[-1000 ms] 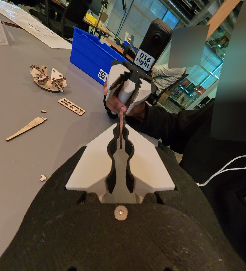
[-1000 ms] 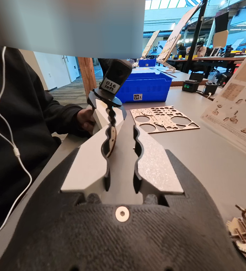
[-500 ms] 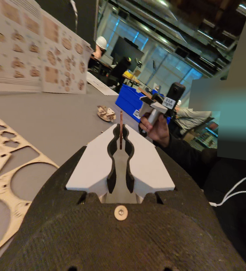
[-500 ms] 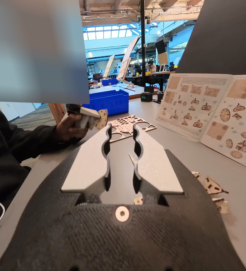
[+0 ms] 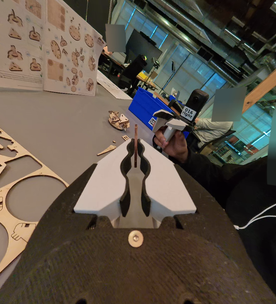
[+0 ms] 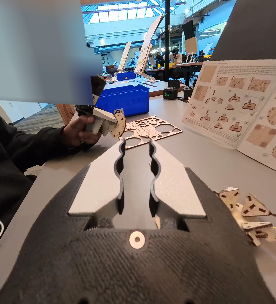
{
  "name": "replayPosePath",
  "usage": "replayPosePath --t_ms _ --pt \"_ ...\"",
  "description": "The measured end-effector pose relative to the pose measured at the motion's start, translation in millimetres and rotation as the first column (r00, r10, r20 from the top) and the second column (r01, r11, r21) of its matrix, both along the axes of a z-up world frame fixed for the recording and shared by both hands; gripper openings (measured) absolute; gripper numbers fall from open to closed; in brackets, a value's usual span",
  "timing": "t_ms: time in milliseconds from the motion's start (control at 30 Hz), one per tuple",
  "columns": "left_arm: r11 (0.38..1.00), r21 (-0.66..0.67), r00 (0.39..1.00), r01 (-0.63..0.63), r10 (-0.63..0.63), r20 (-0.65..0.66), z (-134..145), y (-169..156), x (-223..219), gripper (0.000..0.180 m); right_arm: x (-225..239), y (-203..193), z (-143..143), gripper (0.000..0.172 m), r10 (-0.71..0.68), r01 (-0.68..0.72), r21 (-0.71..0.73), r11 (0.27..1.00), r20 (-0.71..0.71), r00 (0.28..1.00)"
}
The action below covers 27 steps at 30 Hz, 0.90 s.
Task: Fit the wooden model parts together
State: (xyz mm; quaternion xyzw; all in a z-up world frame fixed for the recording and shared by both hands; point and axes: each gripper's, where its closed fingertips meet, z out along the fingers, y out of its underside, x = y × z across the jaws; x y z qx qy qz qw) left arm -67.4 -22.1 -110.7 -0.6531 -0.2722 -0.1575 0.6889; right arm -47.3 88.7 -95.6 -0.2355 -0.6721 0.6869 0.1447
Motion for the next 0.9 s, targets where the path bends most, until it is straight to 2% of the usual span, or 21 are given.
replayPosePath --t_ms 667,800,900 --pt "0.999 -0.013 0.999 0.04 -0.041 -0.026 -0.9 6.2 7.9 0.0 0.2 -3.6 -4.2 0.029 0.01 -0.01 0.011 1.0 0.008 1.0" --pt "0.982 -0.067 0.984 0.176 -0.177 -0.001 -12.6 20.9 29.0 0.0 -1.2 -2.5 -4.8 0.029 0.002 -0.002 0.012 1.0 0.013 1.0" --pt "0.928 -0.056 0.924 0.369 -0.36 0.128 -21.8 36.3 60.7 0.0 -1.9 -2.0 -5.6 0.029 -0.002 0.002 0.015 1.0 0.017 1.0"
